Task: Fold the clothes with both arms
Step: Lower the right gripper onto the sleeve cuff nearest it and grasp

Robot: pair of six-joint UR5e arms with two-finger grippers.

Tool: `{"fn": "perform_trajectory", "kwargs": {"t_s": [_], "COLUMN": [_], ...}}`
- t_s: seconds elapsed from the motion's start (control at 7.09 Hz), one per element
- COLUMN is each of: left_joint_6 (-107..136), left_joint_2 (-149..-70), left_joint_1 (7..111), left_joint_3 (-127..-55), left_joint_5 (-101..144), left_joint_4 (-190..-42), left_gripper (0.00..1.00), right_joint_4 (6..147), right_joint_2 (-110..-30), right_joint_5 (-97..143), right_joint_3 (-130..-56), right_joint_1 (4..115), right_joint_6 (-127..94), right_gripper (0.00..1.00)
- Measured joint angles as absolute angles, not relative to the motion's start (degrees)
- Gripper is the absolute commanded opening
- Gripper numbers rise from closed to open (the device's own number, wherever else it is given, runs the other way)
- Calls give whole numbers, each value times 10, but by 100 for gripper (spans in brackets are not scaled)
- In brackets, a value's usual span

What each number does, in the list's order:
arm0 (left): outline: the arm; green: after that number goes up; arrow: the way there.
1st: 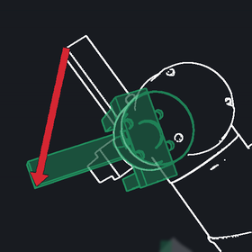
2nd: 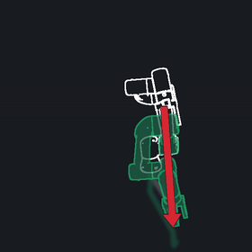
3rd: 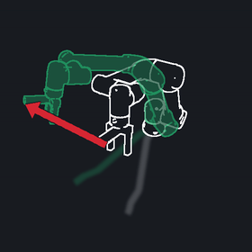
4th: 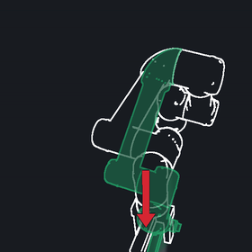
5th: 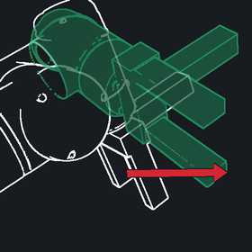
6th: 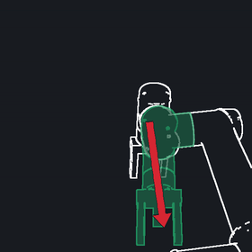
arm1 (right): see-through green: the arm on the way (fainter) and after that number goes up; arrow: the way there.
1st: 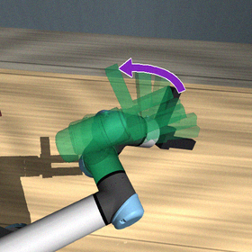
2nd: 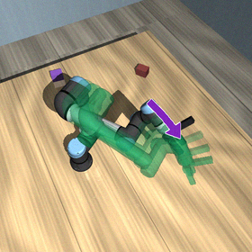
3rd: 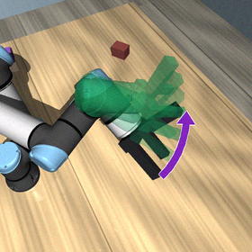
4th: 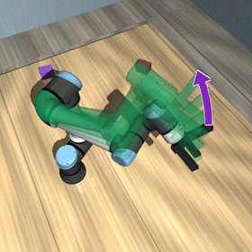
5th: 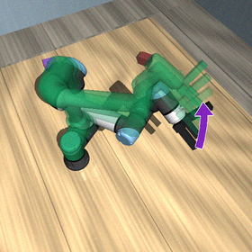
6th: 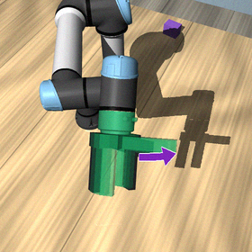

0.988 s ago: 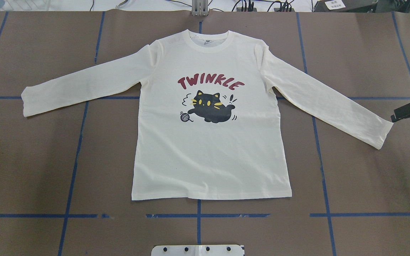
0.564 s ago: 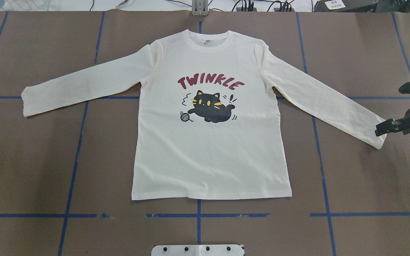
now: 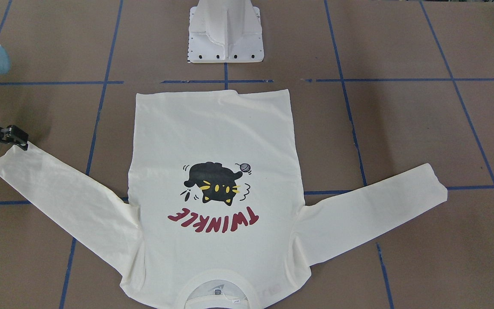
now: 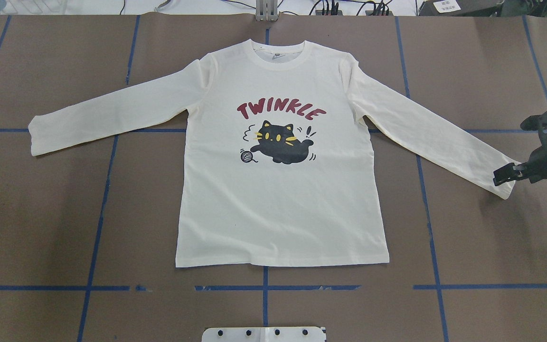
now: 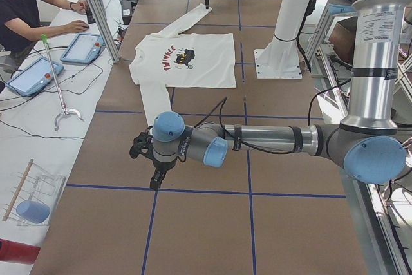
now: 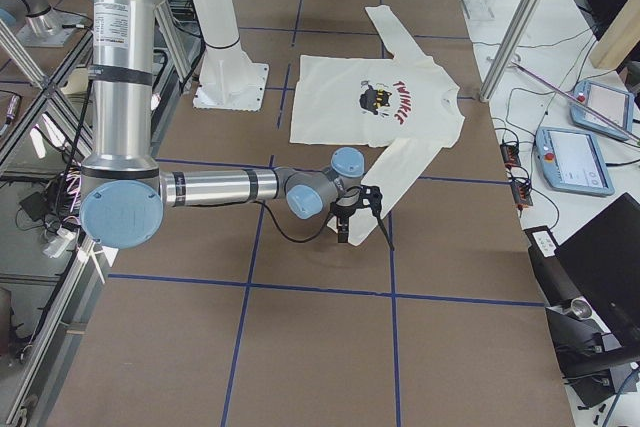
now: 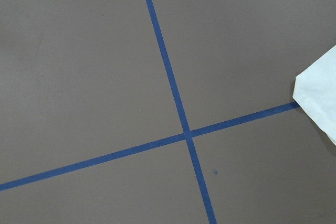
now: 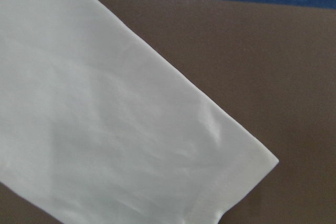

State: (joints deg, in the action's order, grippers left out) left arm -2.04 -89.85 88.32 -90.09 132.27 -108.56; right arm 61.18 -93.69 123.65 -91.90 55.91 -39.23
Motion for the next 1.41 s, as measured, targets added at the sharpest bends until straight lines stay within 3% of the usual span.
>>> {"fn": "perform_trajectory", "kwargs": {"t_s": [0.56,0.71,1.13,1.41], "left_joint_6": [-22,-22,-24,-25], "left_joint_2": [-900,-900,-900,-900], "left_joint_1": [883,883,883,883], "left_joint_3": [-901,-901,-901,-901], "left_joint_5": [1323,1323,1323,1323], "left_joint_4": [-1086,-1086,-1087,-1087], "left_gripper": [100,100,100,100], "right_joint_4": [612,612,612,612], "right_joint_2": [-935,-935,-933,-932], "right_joint_5": [1237,1237,1236,1237], "right_joint_3": [-906,-904,-902,-902], "right_joint_1": [559,559,559,559], "right_joint_6": [-390,-391,-395,-395], "right_gripper": [98,91,29,5]}}
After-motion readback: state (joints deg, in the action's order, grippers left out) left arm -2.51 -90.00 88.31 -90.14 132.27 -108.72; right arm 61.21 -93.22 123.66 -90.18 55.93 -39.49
